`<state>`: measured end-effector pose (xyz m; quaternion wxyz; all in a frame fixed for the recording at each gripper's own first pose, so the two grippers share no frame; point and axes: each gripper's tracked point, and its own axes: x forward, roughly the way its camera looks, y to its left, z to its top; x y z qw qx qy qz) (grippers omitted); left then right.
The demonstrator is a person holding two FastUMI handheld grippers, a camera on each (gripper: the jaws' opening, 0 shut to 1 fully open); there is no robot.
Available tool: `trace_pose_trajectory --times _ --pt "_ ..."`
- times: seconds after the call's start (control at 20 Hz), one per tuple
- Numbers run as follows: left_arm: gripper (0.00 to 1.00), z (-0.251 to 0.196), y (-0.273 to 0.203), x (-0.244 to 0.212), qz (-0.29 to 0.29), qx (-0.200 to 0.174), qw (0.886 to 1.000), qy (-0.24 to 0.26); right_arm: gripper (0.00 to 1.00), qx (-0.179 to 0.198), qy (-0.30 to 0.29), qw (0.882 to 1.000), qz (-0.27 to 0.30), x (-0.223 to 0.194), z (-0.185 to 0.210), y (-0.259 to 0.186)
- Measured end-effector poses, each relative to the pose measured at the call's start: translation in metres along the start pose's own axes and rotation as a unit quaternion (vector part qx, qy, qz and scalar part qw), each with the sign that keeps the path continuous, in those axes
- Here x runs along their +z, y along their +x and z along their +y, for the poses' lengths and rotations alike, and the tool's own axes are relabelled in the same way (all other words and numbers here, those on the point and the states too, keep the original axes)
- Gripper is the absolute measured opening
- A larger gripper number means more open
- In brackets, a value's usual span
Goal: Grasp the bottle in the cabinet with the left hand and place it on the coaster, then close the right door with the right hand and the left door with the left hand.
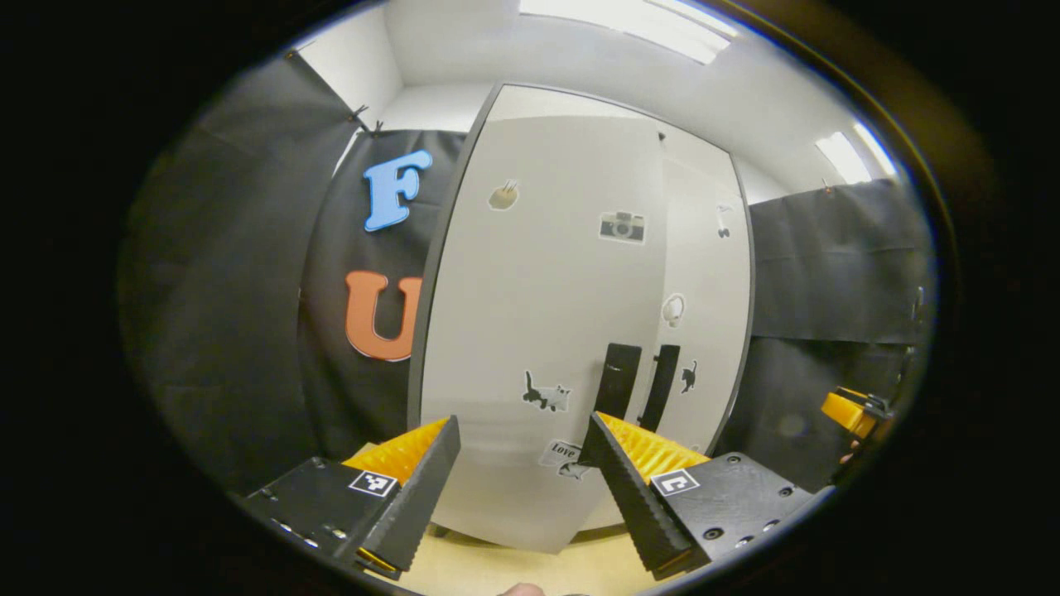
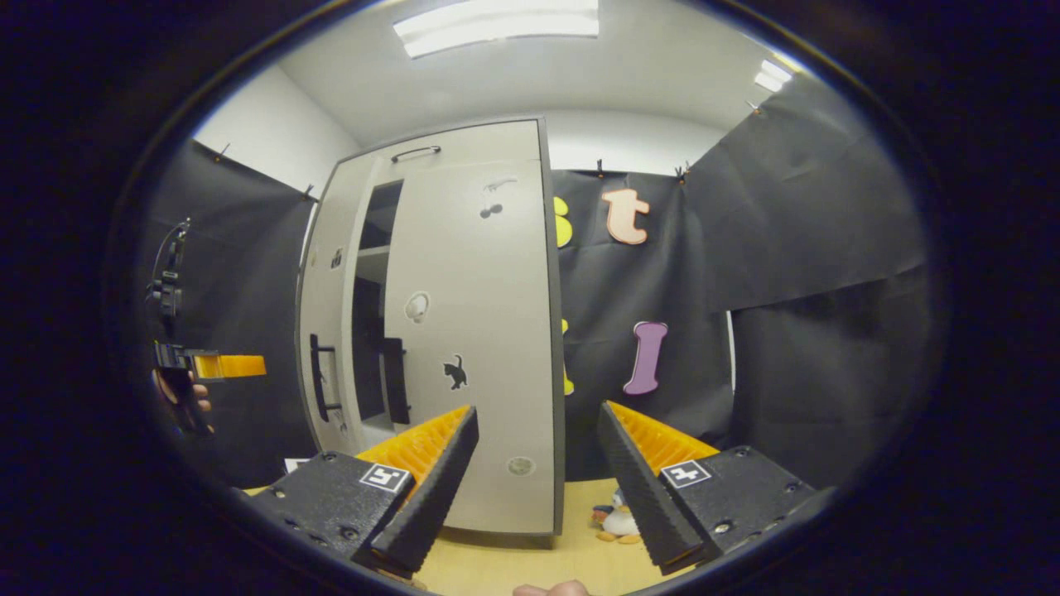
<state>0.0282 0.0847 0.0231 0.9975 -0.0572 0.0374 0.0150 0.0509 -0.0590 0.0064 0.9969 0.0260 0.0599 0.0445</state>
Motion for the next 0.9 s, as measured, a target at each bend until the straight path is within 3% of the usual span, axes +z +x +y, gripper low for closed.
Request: trace_pose_trajectory --times 0.3,0.35,0.45,0.65,0.7,0.75,0.9 --pt "1.0 -0.008 -0.026 0.032 -0.027 0.026 0.999 0.037 0.95 0.023 -0.005 0.999 -0.034 0.03 0.033 -0.006" --pt "0.91 -0.005 -0.032 0.037 -0.034 0.031 0.998 0.044 0.92 0.032 -0.002 0.999 -0.043 0.037 0.04 -0.008" --pt "1.0 -0.003 -0.041 0.046 -0.048 0.043 0.997 0.053 0.95 0.046 0.003 0.997 -0.055 0.048 0.053 -0.009" --pt "1.0 0.011 -0.055 0.056 -0.066 0.07 0.994 0.053 0.92 0.058 0.008 0.997 -0.06 0.055 0.064 -0.01" --pt "1.0 0.015 -0.058 0.059 -0.075 0.076 0.993 0.054 0.96 0.057 0.009 0.997 -0.06 0.057 0.065 -0.011" --pt "1.0 0.015 -0.06 0.063 -0.09 0.076 0.991 0.061 0.92 0.055 0.012 0.996 -0.066 0.06 0.065 -0.012" --pt "1.0 0.018 -0.067 0.061 -0.105 0.065 0.991 0.044 0.95 0.052 0.008 0.996 -0.066 0.058 0.065 -0.014"
